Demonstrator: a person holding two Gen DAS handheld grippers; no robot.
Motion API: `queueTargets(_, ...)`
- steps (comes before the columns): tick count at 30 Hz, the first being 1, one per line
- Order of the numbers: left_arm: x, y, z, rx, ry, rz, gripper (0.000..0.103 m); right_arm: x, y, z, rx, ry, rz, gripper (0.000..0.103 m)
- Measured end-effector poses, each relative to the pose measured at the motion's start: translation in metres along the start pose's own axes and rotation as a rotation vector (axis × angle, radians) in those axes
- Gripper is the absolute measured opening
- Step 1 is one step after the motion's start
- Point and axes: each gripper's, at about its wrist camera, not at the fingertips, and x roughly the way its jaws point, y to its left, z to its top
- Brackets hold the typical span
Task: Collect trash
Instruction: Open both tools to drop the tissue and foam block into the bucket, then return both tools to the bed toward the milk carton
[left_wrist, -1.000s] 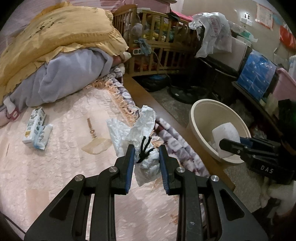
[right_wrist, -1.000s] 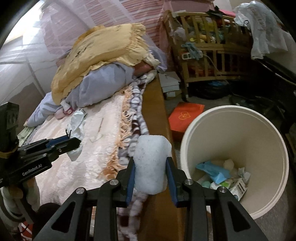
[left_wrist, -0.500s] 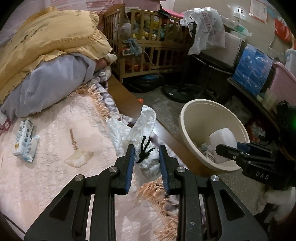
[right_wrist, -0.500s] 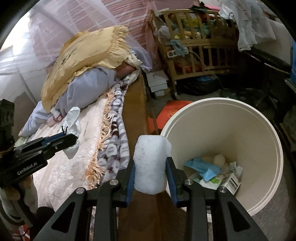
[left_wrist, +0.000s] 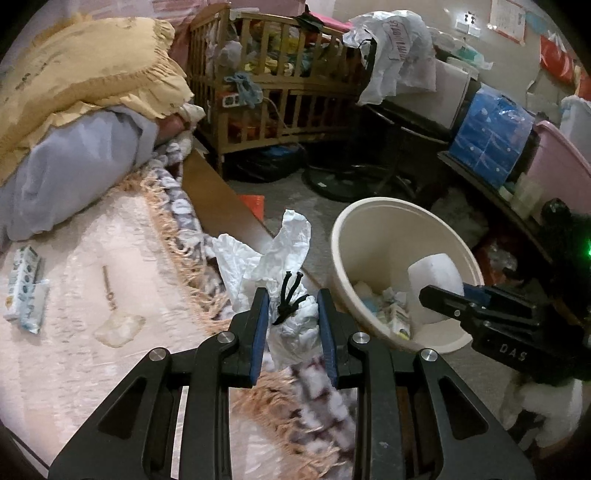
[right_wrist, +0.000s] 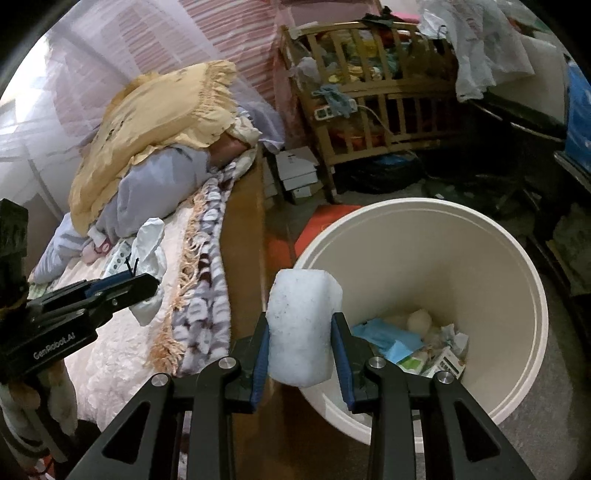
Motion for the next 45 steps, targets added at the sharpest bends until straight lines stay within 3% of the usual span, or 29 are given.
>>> queueTargets(29,0.059,-0.060,0.026,0.003,0.039,-0.191,0.024,-0.011,-0.062,0.000,0.161,-0.021,-0.109,0.030)
queueTargets(32,0.063,-0.060,0.028,-0.014,0.041,-0.219,0.024,-0.015,-0.063,0.002,0.169,-0.042,-0.118,0.036)
queueTargets(35,0.067,-0.058,0.029,-0.044,0.043,-0.258,0.029,-0.016,-0.067,0.003,0.185,-0.053,-0.143,0.040)
queueTargets(37,0.069,-0.059,0.030,-0.053,0.054,-0.271,0.040,-0.015,-0.070,0.004,0.197,-0.054,-0.143,0.042)
queueTargets(39,0.069,-0.059,0.030,-0.060,0.051,-0.276,0.058,-0.016,-0.071,0.005,0.212,-0.062,-0.136,0.046)
queueTargets(45,0.066,-0.052,0.031,-0.072,0.053,-0.272,0.059,-0.016,-0.070,0.006,0.218,-0.069,-0.138,0.054)
